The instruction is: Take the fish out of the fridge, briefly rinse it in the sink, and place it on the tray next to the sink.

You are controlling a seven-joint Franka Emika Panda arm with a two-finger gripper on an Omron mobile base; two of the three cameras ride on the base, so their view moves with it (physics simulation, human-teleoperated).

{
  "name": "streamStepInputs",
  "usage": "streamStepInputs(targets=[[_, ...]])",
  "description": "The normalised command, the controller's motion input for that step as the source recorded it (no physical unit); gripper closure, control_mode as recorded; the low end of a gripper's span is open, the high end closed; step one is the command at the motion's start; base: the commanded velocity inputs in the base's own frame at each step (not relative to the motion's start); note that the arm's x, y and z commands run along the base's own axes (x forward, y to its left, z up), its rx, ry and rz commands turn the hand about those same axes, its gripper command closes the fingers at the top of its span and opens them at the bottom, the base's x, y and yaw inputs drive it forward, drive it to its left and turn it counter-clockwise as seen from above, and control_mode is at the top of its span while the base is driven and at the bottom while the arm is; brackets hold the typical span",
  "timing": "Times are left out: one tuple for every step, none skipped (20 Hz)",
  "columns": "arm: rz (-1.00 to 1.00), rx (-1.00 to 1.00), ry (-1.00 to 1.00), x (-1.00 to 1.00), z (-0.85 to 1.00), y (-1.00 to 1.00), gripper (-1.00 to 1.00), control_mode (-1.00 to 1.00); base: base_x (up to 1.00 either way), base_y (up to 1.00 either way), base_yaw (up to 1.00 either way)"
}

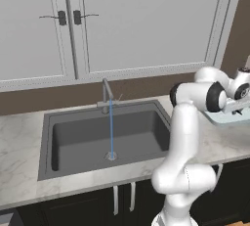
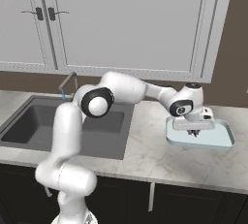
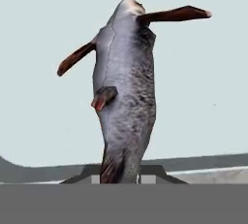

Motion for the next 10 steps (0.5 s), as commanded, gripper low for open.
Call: streamStepInputs(targets=[[0.00,0.00,-0.09,1.00,-0.51,-0.83,1.00,-1.00,0.00,0.00,0.00],[0.00,0.00,-0.08,1.00,-0.44,-0.74,1.00,-1.00,0.00,0.00,0.00],[0.00,0.00,-0.08,1.00,-0.37,-0.68,1.00,-1.00,0.00,0.00,0.00],[-0.01,0.00,-0.07,1.00,-0.25,-0.54,-1.00,-1.00,0.00,0.00,0.00],[-0.01,0.00,-0.07,1.00,-0.26,-0.54,-1.00,-1.00,0.00,0.00,0.00],[0.00,0.00,-0.03,1.00,-0.14,-0.52,-1.00,-1.00,0.00,0.00,0.00],[0.00,0.02,0.00,0.70,0.00,-0.57,-1.00,-1.00,0.00,0.00,0.00],[0.00,0.01,0.00,0.16,0.00,-0.13,-1.00,-1.00,0.00,0.00,0.00],[0.00,0.12,0.06,0.16,0.03,-0.21,-1.00,-1.00,0.00,0.00,0.00],[0.00,0.03,0.05,0.00,0.21,0.00,-1.00,-1.00,0.00,0.00,0.00]])
